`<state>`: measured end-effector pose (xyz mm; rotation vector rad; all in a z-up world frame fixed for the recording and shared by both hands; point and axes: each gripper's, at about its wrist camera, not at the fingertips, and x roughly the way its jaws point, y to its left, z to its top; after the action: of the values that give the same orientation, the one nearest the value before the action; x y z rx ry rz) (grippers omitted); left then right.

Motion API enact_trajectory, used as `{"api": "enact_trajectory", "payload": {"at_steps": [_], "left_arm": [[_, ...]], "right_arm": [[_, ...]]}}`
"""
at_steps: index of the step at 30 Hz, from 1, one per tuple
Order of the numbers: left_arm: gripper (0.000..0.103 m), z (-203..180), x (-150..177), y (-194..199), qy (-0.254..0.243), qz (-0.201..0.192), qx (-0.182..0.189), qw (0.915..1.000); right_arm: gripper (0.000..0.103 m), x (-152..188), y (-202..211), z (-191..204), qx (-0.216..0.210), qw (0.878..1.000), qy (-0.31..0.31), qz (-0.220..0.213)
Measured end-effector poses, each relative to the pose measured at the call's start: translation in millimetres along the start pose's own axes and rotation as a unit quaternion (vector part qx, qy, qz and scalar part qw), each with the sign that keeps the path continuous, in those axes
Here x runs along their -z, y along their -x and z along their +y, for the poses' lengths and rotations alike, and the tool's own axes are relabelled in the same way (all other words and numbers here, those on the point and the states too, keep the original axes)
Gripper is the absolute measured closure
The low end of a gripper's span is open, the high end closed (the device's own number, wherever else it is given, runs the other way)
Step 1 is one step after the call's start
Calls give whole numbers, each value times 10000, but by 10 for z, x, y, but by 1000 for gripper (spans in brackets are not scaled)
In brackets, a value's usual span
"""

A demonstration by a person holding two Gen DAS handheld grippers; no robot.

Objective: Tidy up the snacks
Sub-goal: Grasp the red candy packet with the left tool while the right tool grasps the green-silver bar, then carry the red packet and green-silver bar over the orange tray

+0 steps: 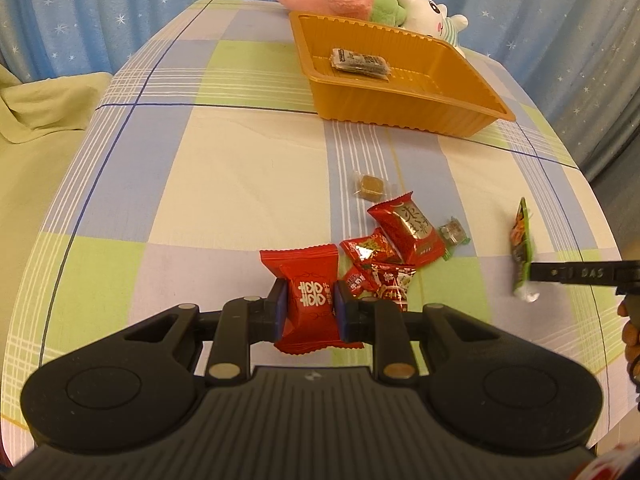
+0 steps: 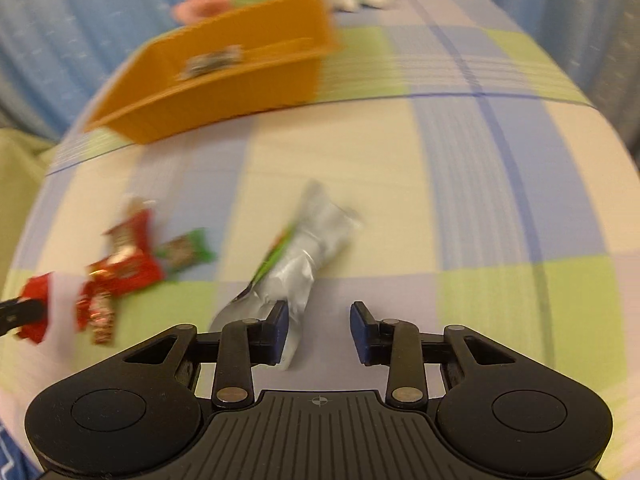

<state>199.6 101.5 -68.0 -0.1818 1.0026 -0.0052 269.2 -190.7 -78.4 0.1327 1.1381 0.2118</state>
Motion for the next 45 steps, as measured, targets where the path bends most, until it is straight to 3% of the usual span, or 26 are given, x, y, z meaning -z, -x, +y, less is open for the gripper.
{"api": "enact_trajectory", "payload": {"at_steps": [3, 6, 7, 17, 22, 26, 31, 45], "left_arm": [[81, 10, -15, -11, -8, 1, -18, 10000], [81, 34, -63, -38, -14, 9, -33, 10000], [81, 38, -75, -41, -18, 4, -33, 10000], [81, 95, -122, -34, 19, -19, -102, 9999], [81, 152, -114, -39, 98, -2, -172, 9998], [81, 174, -122, -45, 128, -8, -205, 9997], [81, 162, -152, -50, 114, -41, -221, 9997], [81, 14, -503, -57, -147, -338, -205, 9991]], "right_arm": [[67, -28, 89, -112, -185, 9991, -354, -150], [46, -77, 154, -114, -240, 9970, -630, -384], [44, -82, 171, -94, -258, 9964, -653, -481], [44, -196, -85, 174, -391, 9970, -488, -451], [57, -221, -191, 269, -184, 9988, -284, -358], [60, -224, -242, 282, -113, 9991, -224, -329], [79, -228, -249, 299, -97, 9993, 21, -349], [80, -460, 86, 101, -566, 9963, -57, -642]]}}
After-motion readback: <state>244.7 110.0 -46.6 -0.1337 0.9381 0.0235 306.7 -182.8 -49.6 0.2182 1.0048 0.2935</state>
